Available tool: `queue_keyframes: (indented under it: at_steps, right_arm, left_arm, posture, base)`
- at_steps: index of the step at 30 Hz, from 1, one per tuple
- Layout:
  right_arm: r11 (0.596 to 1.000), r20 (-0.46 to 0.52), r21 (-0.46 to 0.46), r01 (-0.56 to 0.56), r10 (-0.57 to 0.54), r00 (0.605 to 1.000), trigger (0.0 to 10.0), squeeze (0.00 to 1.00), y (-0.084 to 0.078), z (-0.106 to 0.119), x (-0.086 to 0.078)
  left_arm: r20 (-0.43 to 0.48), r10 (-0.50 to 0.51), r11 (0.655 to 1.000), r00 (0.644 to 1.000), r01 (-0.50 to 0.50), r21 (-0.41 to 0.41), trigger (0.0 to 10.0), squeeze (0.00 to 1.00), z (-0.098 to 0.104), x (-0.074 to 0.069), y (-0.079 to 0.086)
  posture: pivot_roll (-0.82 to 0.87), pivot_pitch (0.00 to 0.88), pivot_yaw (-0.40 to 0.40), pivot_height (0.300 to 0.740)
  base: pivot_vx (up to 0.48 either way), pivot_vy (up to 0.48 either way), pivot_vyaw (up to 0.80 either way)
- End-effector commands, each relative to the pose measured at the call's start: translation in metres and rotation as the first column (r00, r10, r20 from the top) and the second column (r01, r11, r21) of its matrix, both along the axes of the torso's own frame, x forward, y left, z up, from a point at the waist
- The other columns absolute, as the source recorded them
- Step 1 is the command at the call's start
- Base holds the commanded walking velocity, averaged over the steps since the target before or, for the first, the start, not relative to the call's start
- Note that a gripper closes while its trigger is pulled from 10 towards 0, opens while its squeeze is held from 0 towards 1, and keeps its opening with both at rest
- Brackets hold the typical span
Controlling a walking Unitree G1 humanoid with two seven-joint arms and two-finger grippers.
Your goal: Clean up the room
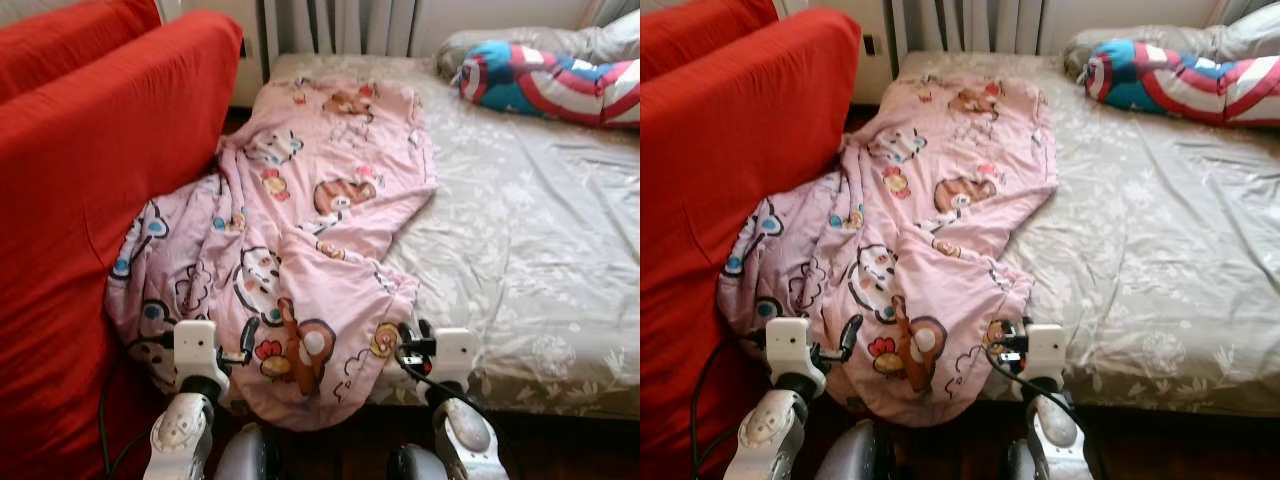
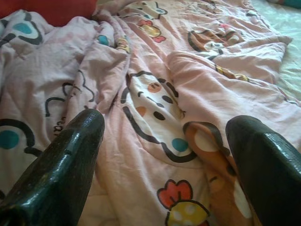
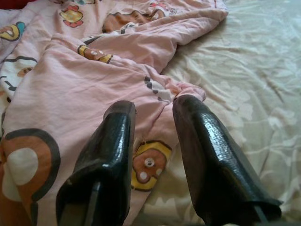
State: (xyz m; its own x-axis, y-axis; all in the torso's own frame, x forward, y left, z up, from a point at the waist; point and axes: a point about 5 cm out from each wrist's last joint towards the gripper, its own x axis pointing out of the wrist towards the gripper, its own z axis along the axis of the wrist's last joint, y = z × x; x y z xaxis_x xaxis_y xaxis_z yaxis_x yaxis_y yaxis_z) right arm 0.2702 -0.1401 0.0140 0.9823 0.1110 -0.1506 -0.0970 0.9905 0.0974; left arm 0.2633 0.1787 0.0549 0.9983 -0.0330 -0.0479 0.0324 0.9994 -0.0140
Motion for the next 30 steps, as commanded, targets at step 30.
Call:
queue_keyframes:
  at_steps: [30]
  right_arm:
    - [1.0,-0.009,0.006,-0.004,0.005,1.0,10.0,0.0,0.0021,-0.0018,-0.001]
  left_arm:
    - [-0.002,-0.005,1.0,1.0,0.005,-0.004,10.0,0.0,-0.0003,-0.0009,0.0029]
  posture:
    - [-0.02,0.105,-0.011,0.646]
  base:
    - [0.205,0.0,0.0]
